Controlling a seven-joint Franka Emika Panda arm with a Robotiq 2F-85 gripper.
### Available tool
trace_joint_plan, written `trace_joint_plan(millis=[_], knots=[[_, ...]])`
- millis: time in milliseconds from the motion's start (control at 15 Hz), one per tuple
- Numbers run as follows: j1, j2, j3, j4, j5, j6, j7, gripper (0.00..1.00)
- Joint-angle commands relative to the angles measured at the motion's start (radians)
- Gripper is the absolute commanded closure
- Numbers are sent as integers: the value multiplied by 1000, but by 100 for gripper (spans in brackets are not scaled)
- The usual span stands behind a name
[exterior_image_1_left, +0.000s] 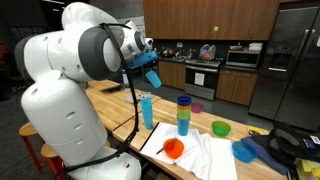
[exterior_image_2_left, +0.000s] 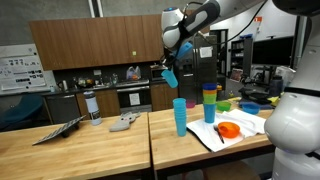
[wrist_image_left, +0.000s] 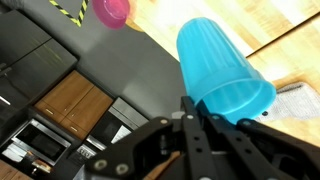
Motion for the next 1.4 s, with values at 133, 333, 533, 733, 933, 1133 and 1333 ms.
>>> trace_joint_plan(millis=[133, 333, 533, 733, 933, 1133, 1333], knots=[[-3, -12, 14, -8, -5, -20, -44, 99], [5, -45, 30, -40, -8, -32, -41, 99], [-4, -125, 49, -98, -40, -52, 44, 99], [-8, -230, 72, -146, -81, -102, 94, 99], [-7, -203, 81, -112, -90, -121, 67, 95], [-6, -289, 101, -157, -109, -152, 73, 95], [-8, -299, 102, -172, -112, -152, 77, 99]])
